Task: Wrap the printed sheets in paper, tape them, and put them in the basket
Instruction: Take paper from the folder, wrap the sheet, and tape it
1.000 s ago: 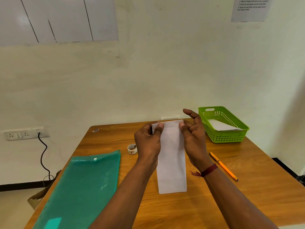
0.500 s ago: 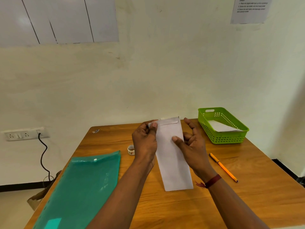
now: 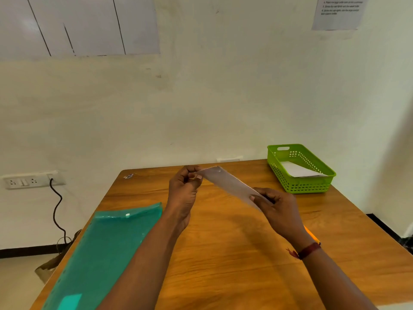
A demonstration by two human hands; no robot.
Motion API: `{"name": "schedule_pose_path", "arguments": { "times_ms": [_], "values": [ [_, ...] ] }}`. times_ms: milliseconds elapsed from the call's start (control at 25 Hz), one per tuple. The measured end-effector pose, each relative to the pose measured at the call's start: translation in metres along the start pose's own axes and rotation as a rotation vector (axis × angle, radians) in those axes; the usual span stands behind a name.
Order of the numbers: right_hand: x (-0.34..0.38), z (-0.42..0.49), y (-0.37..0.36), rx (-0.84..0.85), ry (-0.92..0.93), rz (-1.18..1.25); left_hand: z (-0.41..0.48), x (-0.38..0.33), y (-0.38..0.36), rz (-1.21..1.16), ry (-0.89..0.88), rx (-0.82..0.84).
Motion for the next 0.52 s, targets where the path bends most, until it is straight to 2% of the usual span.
{"name": "schedule_pose_path", "arguments": {
  "times_ms": [120, 280, 400, 520],
  "values": [
    [-0.009, -0.001, 0.0, -0.112, 0.157, -0.168, 0.003, 0.007, 0.012, 0.13, 0.084, -0.059],
    [-0.015, -0.016, -0.015, -0.093, 0.349, -0.357, -0.004, 0.03, 0.025, -0.056, 0.299, -0.112],
    [-0.018, -0.031, -0.032, -0.092, 0.43, -0.495, -0.005, 0.048, 0.038, -0.109, 0.4, -0.154],
    [-0.031, -0.045, -0.05, -0.009, 0.422, -0.57, -0.005, 0.072, 0.055, 0.018, 0.476, -0.189]
  ]
}}
Point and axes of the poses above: each hand's wrist, its own z-axis towards the middle knuckle, its own y-axis out of the back of the hand, x = y × z, the point moved 4 cm from there along z, towards the middle knuckle, and after that the axes turned 11 degrees about -z, right-handed, at the moved point
